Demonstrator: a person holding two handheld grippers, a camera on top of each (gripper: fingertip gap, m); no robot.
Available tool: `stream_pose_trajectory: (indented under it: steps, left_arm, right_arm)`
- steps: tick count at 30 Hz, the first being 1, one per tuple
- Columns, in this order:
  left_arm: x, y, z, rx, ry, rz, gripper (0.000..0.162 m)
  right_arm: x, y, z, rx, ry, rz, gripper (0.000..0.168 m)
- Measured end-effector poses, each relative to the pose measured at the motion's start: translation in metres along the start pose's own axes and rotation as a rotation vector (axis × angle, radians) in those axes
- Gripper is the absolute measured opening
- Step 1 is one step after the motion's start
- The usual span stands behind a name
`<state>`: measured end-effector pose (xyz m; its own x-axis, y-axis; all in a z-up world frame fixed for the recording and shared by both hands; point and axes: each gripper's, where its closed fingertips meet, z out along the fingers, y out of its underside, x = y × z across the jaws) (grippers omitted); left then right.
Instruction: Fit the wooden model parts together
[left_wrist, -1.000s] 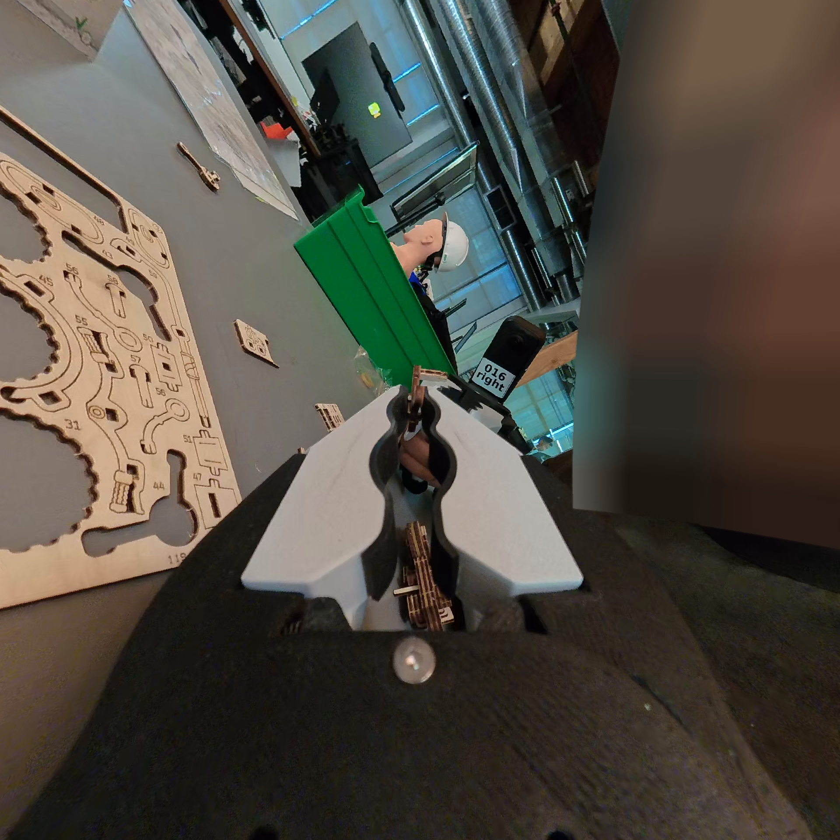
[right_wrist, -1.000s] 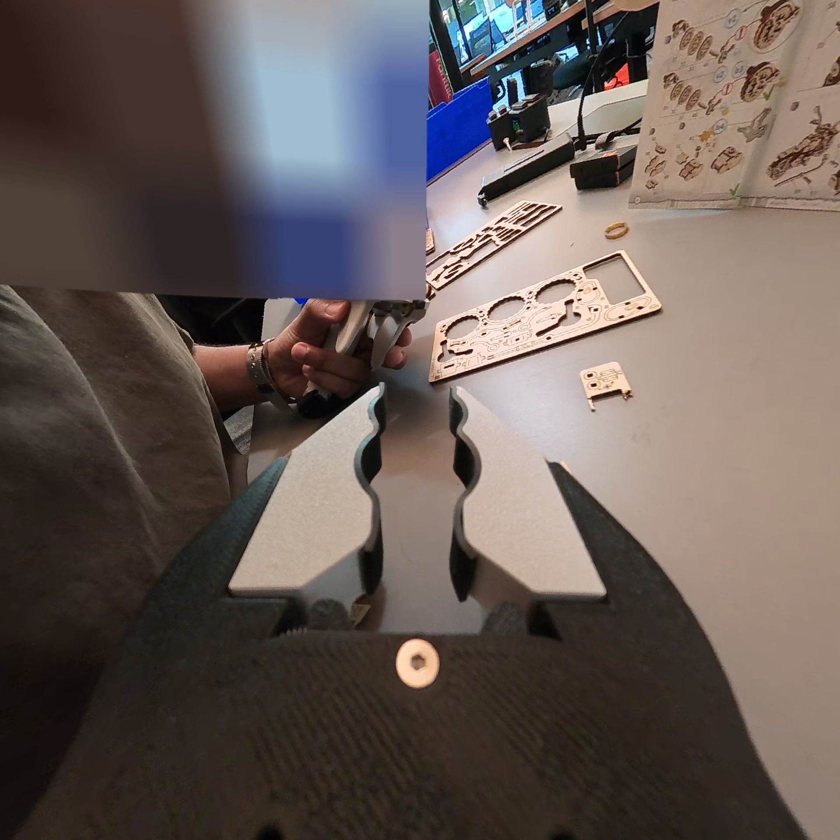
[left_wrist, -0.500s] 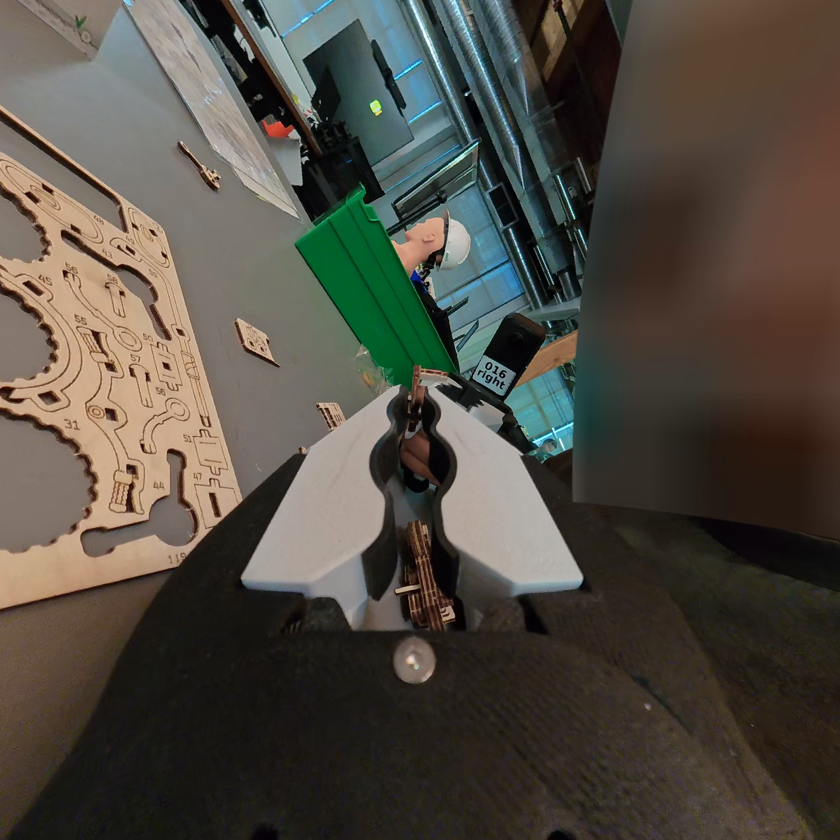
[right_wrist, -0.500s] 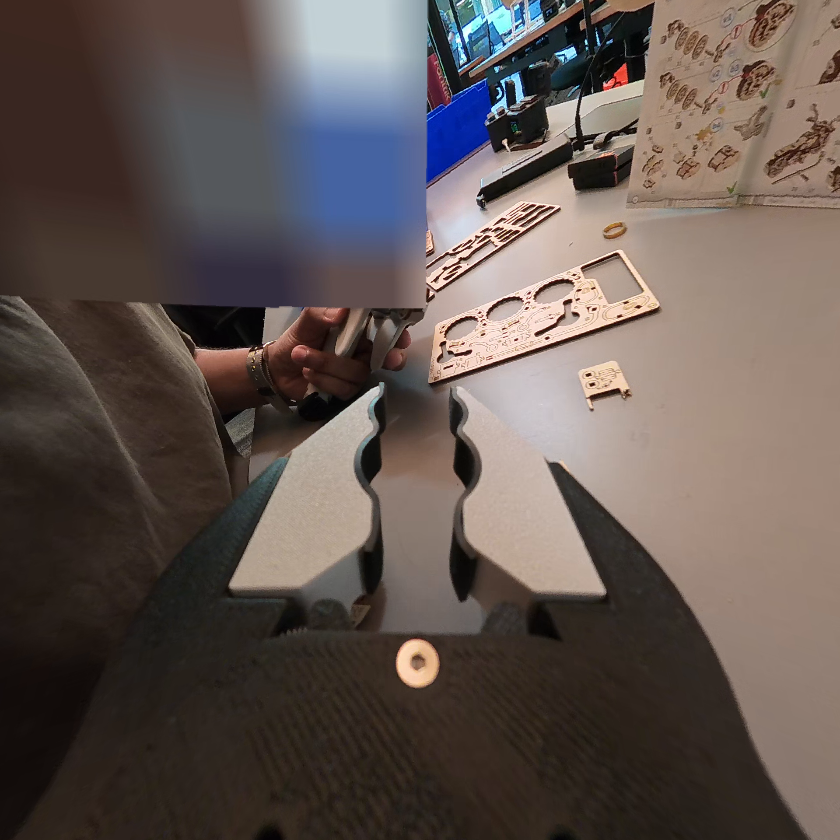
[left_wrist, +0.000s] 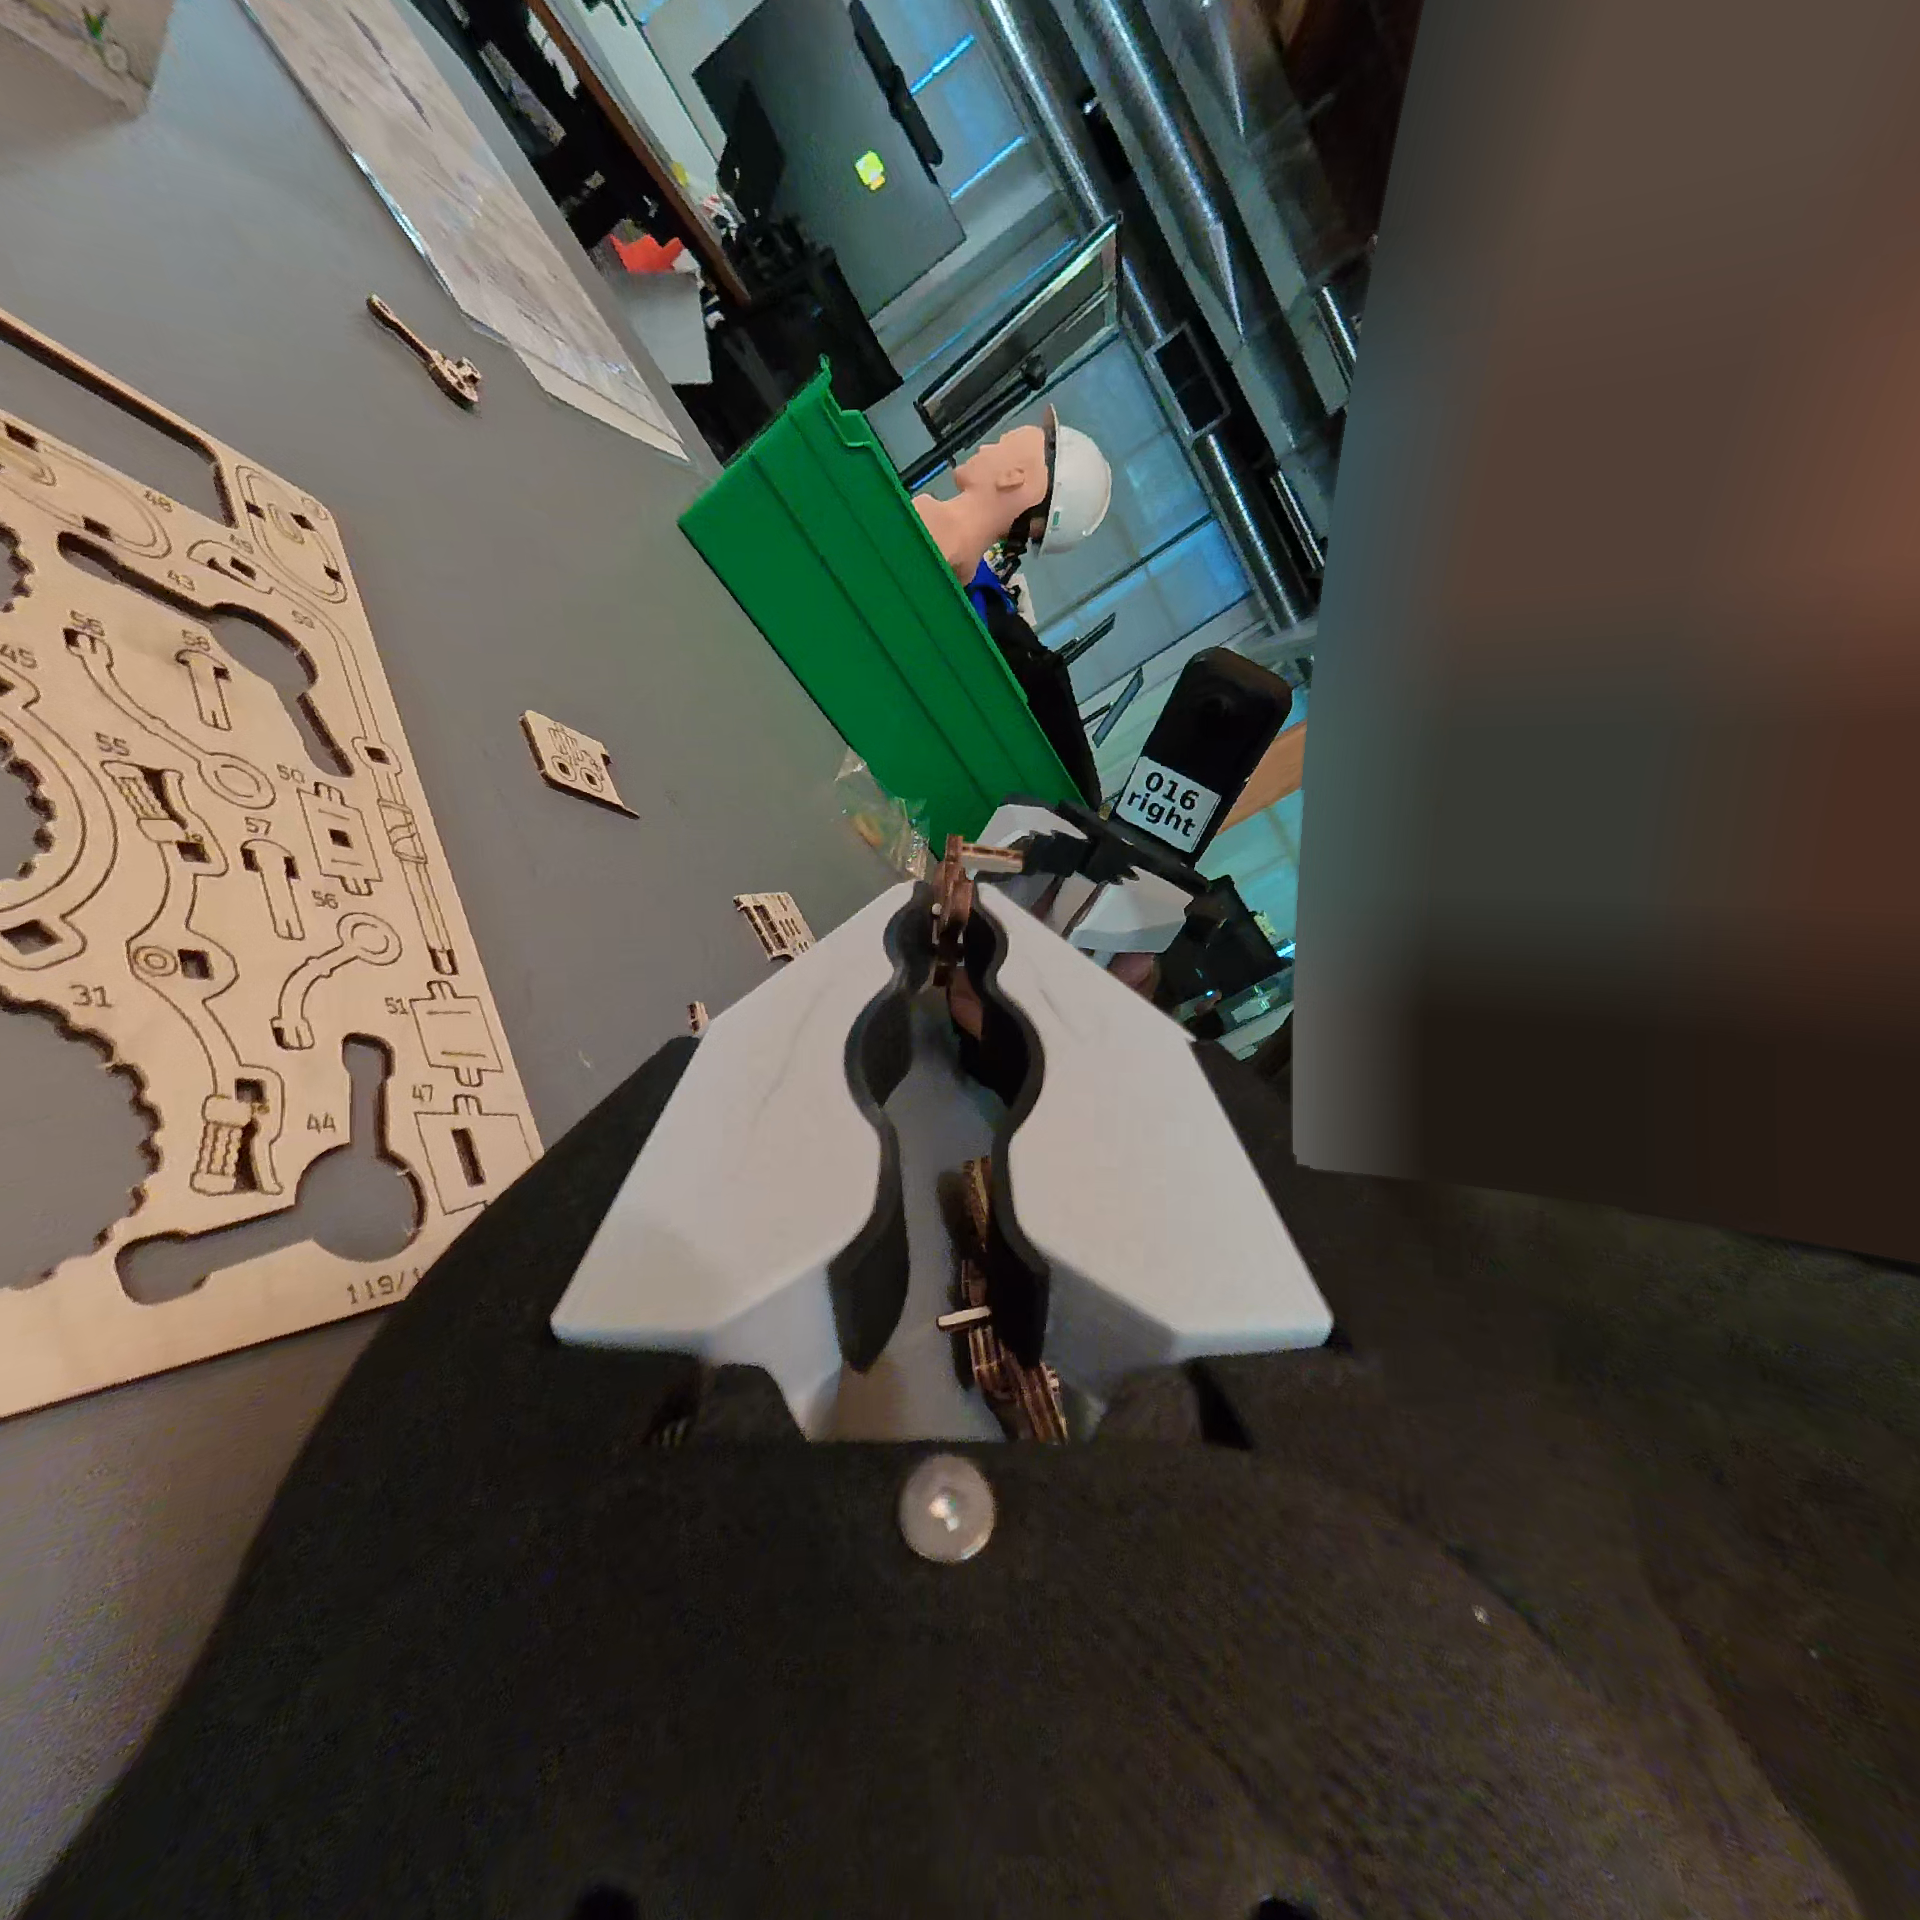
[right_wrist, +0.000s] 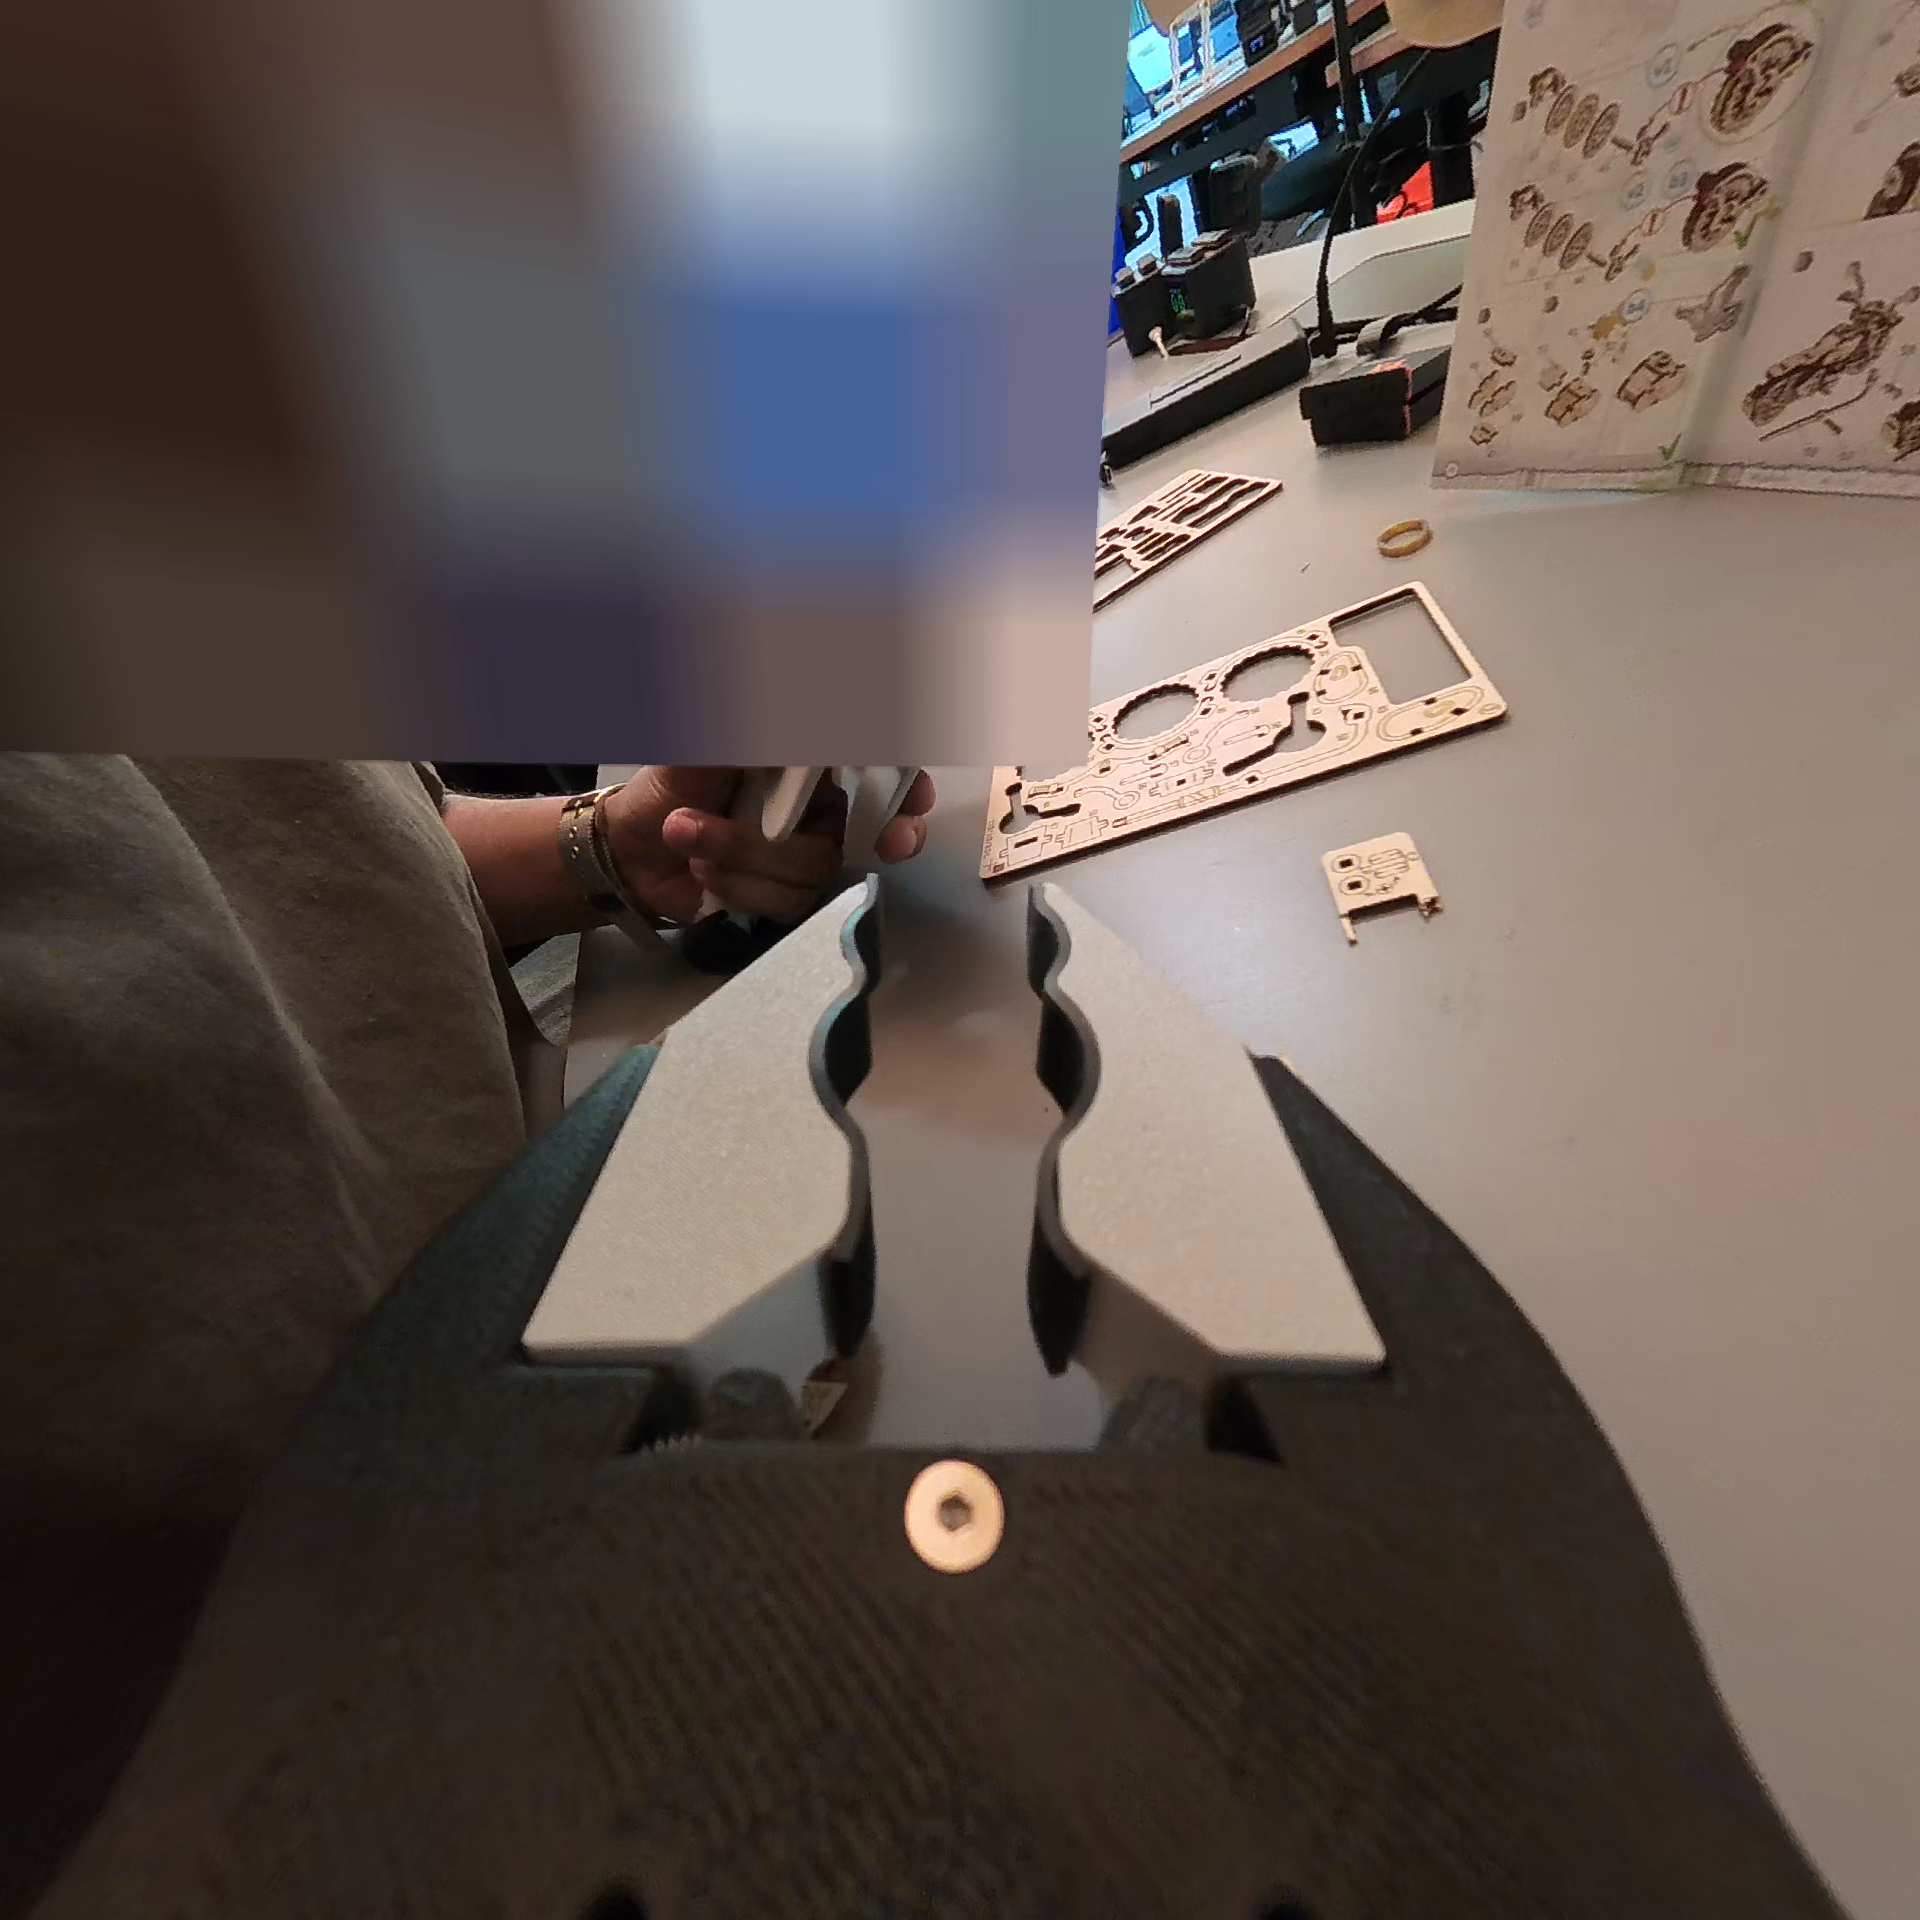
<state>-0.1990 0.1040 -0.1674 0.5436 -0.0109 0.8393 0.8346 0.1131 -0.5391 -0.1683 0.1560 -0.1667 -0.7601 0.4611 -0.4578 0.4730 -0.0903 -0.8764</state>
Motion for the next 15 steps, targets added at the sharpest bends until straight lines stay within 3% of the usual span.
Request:
stream_pose_trajectory:
  steps: [1,15]
  left_arm:
    - [-0.0003,0.0000,0.0000,0.000,-0.002,0.000,0.001]
    - [-0.0005,0.0040,0.0020,-0.020,-0.017,0.028,0.001]
  right_arm:
    - [0.0003,0.0002,0.0001,-0.001,-0.001,0.003,0.026]
    - [0.0013,0.0000,-0.0001,0.000,-0.001,0.014,0.026]
